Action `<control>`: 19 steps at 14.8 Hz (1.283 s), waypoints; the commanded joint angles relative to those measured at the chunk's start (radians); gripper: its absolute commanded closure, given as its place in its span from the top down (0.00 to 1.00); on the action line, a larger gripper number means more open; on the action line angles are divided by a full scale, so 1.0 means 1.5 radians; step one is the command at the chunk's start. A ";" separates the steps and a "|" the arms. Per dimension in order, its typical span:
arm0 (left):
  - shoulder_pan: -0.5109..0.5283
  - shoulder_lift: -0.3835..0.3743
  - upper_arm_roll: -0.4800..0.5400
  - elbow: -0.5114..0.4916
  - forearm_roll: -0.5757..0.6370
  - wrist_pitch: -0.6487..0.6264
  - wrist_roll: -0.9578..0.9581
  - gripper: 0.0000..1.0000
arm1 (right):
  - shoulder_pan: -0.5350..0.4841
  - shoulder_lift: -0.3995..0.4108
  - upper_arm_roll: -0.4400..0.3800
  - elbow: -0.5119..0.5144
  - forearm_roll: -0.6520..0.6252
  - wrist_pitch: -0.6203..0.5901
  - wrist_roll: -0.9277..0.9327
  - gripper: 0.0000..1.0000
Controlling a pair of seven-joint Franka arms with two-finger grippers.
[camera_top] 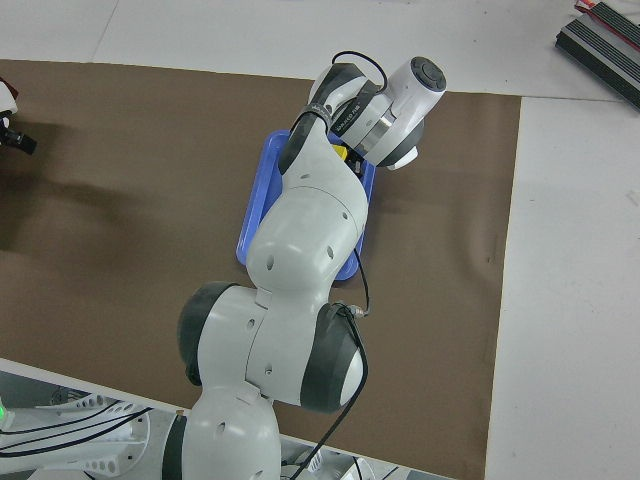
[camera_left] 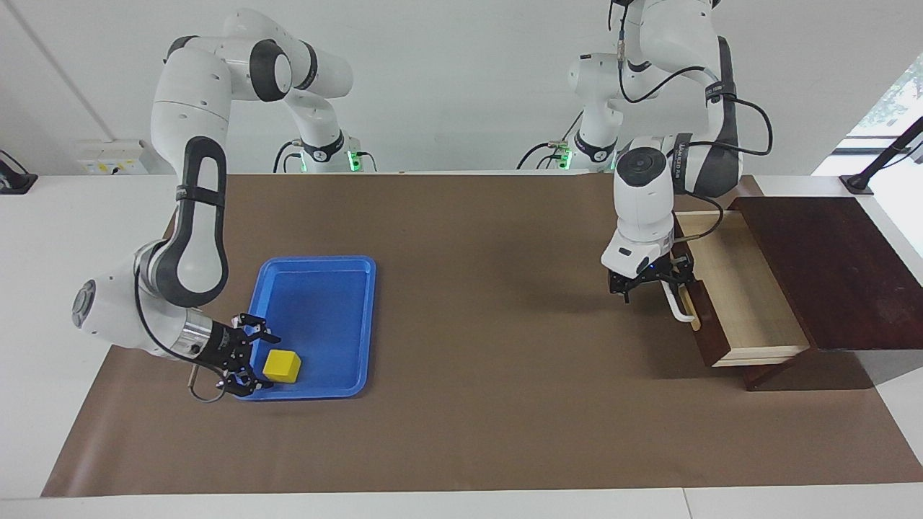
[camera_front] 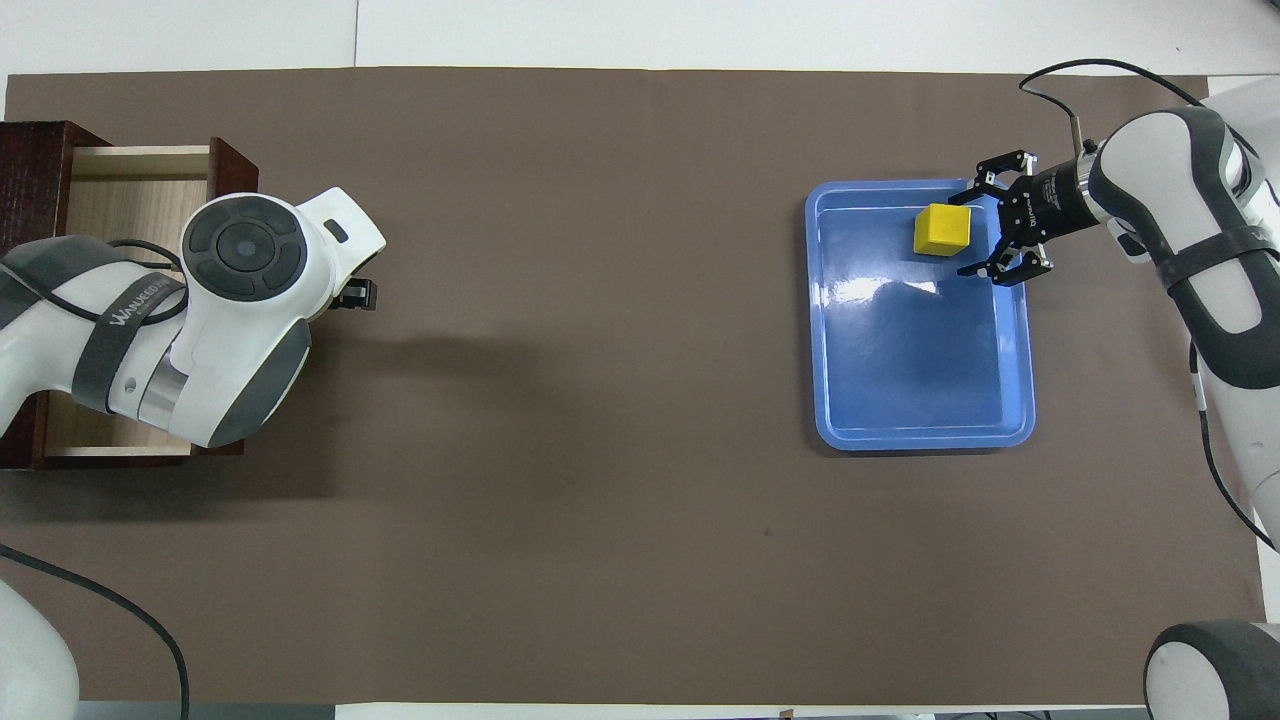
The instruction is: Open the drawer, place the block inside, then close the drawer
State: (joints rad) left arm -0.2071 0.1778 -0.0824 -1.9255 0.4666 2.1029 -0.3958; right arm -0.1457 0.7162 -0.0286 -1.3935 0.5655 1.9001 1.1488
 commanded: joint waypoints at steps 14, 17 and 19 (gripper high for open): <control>0.070 -0.041 0.014 0.185 -0.261 -0.235 0.016 1.00 | -0.005 -0.012 0.000 -0.028 0.017 0.013 -0.128 0.00; 0.091 -0.069 0.015 0.182 -0.308 -0.267 -0.008 1.00 | -0.004 -0.015 0.000 -0.022 0.016 0.012 -0.127 0.00; 0.089 -0.076 0.015 0.180 -0.310 -0.280 -0.095 1.00 | -0.001 -0.015 0.000 -0.017 0.015 0.010 -0.125 0.00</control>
State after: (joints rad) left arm -0.0720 0.0838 -0.0577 -1.6428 0.0214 1.7108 -0.4337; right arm -0.1478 0.7129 -0.0290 -1.4012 0.5668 1.9066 0.9914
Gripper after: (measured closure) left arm 0.000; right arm 0.445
